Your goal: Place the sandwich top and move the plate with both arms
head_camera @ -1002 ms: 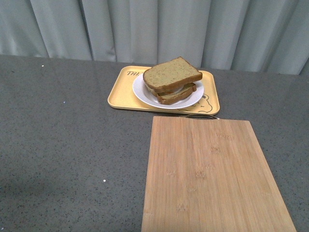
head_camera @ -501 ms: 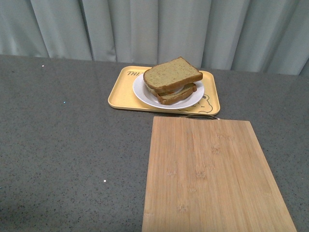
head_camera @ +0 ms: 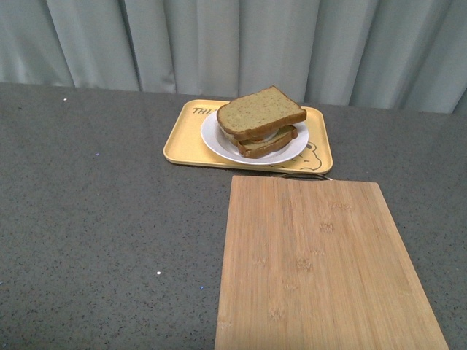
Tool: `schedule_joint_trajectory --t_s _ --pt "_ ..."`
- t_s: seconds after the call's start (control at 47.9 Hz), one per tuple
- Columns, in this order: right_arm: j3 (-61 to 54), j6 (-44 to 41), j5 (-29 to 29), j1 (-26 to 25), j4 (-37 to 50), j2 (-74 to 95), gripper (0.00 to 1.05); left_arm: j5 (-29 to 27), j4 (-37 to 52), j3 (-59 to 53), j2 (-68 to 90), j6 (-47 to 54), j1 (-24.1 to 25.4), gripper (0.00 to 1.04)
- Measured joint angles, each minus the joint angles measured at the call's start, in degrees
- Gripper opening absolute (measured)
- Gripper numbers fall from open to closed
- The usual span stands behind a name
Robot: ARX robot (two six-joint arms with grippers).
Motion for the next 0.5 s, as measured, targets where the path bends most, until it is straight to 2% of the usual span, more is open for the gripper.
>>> schedule_joint_trajectory --t_s 0.501 --pt "0.02 0.00 0.00 0.00 0.00 0.00 0.95 0.00 -12.04 0.00 -12.59 0.00 0.00 0.04"
